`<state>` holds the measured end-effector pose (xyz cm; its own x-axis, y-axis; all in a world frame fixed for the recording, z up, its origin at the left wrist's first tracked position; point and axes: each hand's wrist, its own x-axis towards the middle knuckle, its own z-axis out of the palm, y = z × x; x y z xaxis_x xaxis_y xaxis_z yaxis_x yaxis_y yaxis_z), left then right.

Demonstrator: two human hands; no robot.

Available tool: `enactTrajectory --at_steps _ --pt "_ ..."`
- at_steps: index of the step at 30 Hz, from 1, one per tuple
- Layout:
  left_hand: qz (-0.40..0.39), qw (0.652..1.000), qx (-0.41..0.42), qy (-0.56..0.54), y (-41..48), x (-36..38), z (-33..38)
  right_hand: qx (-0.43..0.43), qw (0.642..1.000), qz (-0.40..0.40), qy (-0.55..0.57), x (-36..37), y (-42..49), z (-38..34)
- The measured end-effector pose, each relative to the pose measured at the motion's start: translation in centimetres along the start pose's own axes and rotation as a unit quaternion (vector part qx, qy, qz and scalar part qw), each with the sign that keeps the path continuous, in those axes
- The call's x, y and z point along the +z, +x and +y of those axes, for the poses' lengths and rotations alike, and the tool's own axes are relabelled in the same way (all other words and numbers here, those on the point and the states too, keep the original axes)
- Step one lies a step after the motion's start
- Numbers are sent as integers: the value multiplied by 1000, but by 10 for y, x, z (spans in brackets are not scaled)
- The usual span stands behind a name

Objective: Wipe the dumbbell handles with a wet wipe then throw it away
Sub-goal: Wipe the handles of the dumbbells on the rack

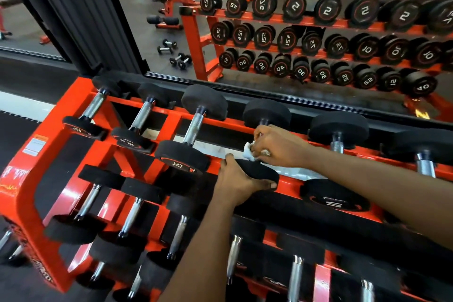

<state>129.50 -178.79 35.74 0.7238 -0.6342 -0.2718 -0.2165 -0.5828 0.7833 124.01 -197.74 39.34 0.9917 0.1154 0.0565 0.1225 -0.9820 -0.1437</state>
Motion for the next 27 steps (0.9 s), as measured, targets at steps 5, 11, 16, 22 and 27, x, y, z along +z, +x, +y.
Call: enactTrajectory --at_steps 5,11,16,22,27 --pt "-2 1000 -1 4 -2 0 1 -61 994 -53 -75 5 16 -7" --pt "-3 1000 2 14 -1 -1 3 41 991 -30 -123 8 23 1" --pt "-6 1000 -1 13 -2 0 2 -12 994 -80 -72 7 22 -12" --pt "-7 1000 -4 4 -1 0 1 89 995 -36 -41 -4 31 -2" --pt "-9 1000 -13 1 0 -1 1 104 994 -36 -13 -7 33 7"
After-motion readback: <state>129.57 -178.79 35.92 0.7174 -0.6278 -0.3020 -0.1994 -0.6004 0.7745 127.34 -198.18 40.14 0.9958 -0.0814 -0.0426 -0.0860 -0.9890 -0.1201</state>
